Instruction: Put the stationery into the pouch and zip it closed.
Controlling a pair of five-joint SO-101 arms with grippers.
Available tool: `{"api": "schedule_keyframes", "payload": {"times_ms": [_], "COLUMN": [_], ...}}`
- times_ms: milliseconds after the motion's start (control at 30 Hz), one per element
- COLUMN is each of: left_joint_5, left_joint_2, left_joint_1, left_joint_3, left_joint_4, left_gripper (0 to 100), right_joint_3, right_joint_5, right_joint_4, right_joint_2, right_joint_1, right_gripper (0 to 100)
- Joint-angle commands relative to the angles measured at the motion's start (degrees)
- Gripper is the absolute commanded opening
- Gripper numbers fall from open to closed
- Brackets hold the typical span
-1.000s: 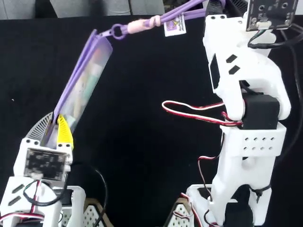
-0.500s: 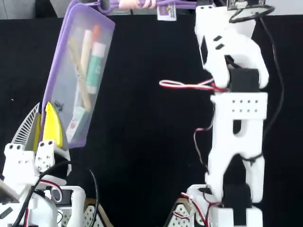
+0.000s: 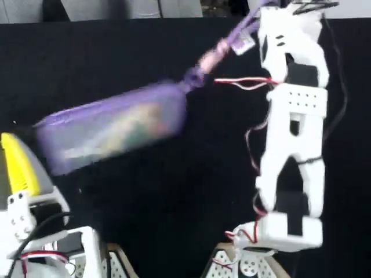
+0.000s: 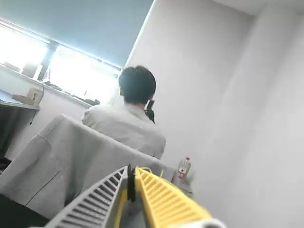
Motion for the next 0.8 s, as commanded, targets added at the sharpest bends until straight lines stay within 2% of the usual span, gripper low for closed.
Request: {"api": "schedule_keyframes", "payload": {"times_ms": [0,267,500,767], "left_joint_5": [3.08,1.41,-12.75,-22.33], "left_joint_2": [0.62,0.79,0.79,0.79], "left_joint_1": [-1.1,0.84,22.9,34.33], "left_joint_3": [-2.42,3.12,12.35,20.44], "left_joint_4": [-3.16,-2.37,-2.37,-1.41], "left_gripper": [3,3,3,3], "right_joint_3": [-0.92,-8.04,-15.52,-30.81], "right_joint_5": [0.09,0.09,0.09,0.09], "right_joint_4": [-3.69,3.87,12.22,31.65], "right_joint_2": [3.12,6.29,5.93,1.63], "right_joint_1": [1.05,0.79,-0.7,-10.11], "right_gripper": [1.1,1.1,1.1,1.1]}}
